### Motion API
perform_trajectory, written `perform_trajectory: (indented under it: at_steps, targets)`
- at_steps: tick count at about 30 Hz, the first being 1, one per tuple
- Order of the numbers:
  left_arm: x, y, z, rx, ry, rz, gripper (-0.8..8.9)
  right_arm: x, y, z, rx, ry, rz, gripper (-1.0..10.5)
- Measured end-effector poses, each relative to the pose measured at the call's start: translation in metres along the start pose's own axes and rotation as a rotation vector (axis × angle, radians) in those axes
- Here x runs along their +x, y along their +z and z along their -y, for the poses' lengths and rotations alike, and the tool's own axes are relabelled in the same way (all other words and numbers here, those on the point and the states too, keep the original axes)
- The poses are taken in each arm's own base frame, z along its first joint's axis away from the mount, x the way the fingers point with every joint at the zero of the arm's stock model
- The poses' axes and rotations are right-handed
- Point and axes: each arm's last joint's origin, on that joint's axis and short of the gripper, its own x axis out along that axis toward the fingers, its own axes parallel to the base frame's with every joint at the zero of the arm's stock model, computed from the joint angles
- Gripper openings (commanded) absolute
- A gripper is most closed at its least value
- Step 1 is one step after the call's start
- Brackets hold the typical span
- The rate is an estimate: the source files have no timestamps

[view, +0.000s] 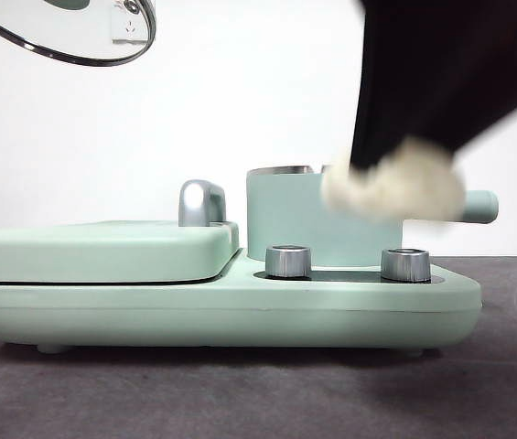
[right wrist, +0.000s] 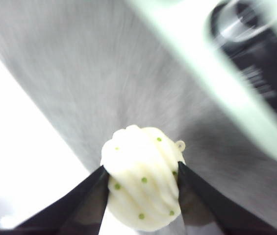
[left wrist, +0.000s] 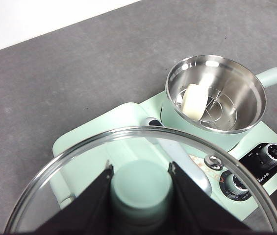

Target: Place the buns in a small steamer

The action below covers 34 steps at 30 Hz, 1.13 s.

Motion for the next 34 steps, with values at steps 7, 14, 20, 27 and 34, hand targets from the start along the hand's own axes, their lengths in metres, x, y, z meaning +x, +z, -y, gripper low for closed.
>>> perform_trajectory:
  at_steps: [7, 14, 20, 27, 34]
  targets:
    - [0.0, 0.0, 0.0, 0.0, 0.0, 0.0, 0.1, -0.071, 0.047, 0.017, 0.089, -0.086, 0.165, 2.0]
    - [0.0, 0.0, 0.0, 0.0, 0.0, 0.0, 0.1, -0.079, 0.093, 0.054, 0.11, -0.2, 0.218, 2.0]
    - [0.0, 0.0, 0.0, 0.0, 0.0, 0.0, 0.1, -0.052, 0.124, 0.089, 0.121, -0.266, 0.155, 2.0]
    - [0.0, 0.0, 0.0, 0.0, 0.0, 0.0, 0.1, -0.009, 0.144, 0.119, 0.116, -0.263, 0.09, 2.0]
    - [0.0, 0.0, 0.0, 0.0, 0.0, 0.0, 0.1, 0.029, 0.149, 0.136, 0.118, -0.262, 0.016, 2.0]
